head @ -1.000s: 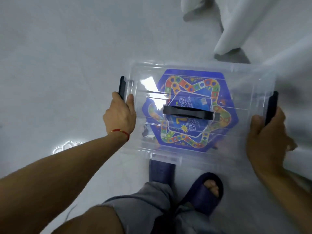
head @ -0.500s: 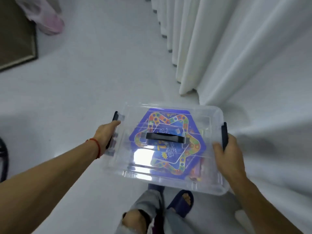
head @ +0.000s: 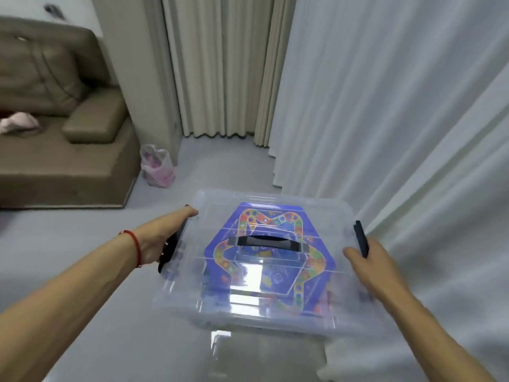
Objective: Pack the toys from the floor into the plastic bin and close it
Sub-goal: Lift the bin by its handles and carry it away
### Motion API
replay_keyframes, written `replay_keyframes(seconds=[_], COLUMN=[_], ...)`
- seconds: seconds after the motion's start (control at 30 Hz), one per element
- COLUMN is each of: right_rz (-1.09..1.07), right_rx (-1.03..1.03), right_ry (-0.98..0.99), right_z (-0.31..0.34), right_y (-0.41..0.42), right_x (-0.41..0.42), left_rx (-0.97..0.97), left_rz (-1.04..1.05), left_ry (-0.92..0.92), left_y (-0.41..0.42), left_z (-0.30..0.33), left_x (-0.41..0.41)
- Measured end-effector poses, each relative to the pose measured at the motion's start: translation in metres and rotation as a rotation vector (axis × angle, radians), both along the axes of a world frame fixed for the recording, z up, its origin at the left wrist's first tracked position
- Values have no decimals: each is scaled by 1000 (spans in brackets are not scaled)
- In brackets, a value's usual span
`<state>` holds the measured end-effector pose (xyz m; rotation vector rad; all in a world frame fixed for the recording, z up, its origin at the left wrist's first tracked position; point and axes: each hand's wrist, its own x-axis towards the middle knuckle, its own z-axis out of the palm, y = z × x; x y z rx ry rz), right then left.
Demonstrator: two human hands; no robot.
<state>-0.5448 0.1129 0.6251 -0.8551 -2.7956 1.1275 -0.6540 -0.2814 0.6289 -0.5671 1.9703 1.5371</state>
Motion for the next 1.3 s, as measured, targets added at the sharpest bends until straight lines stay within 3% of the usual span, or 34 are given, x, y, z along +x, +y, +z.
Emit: replay_keyframes(seconds=[0.13, 0.37, 0.57, 0.77, 1.07, 1.3], right_rz=[-19, -20, 120, 276, 284, 208], right_rx=[19, -114, -214, -207, -194, -223], right_ry=[56, 63, 36, 2, 0, -79], right_z=[27, 4, -15, 15, 9, -19], right_y=[-30, -54, -29, -20, -48, -65], right_x=[-90, -254, -422, -605, -886, -1088], left_rx=[12, -61, -137, -41, 10, -15], left_rz=[-62, 11, 126, 201, 304, 332], left_ry=[52, 101, -57, -132, -56, -126], left_y=[-34, -50, -41, -43, -64, -71], left_z=[38, 48, 49, 53, 12, -22], left_x=[-81, -242, -364, -489, -746, -965])
